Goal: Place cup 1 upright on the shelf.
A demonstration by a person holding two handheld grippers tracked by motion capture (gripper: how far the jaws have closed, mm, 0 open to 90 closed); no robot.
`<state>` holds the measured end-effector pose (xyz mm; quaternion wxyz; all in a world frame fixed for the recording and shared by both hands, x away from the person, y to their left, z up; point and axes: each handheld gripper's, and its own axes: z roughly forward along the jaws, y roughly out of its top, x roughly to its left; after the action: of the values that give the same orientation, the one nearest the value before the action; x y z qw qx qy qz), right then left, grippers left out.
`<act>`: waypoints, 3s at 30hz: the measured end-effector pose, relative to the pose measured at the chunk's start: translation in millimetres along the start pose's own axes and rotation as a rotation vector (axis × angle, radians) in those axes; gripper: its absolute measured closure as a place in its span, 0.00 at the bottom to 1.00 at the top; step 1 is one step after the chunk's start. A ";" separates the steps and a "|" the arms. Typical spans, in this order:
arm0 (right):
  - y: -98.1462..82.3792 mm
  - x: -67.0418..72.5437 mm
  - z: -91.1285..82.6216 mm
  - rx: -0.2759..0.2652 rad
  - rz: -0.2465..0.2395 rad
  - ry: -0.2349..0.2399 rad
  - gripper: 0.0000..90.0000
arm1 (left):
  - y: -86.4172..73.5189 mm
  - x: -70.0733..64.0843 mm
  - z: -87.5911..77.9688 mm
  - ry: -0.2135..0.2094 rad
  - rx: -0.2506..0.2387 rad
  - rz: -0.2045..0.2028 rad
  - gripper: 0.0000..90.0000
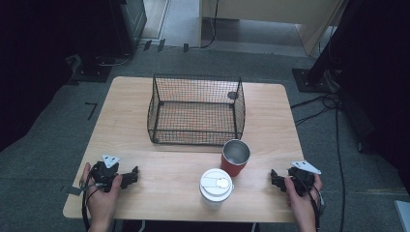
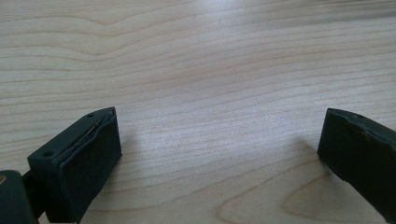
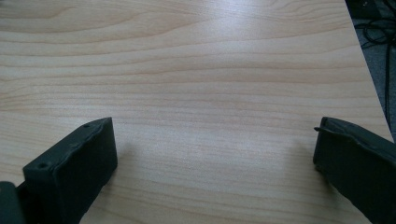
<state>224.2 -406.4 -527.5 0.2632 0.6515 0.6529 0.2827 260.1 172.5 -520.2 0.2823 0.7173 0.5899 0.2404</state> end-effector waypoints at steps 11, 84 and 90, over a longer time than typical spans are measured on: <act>-3.0 5.9 -7.1 -0.022 -0.026 -0.034 0.00 | -0.1 0.2 -0.1 -0.002 -0.001 -0.001 0.00; 35.4 90.7 -49.2 -0.208 -0.185 0.355 0.04 | -0.1 0.1 -0.1 -0.001 0.000 -0.001 0.00; 40.3 94.1 -50.3 -0.222 -0.191 0.380 0.04 | -0.1 0.1 -0.1 -0.001 0.000 0.000 0.00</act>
<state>215.5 -314.0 -461.2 0.2311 0.4887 0.7143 0.4444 260.0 172.6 -520.2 0.2828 0.7174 0.5897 0.2400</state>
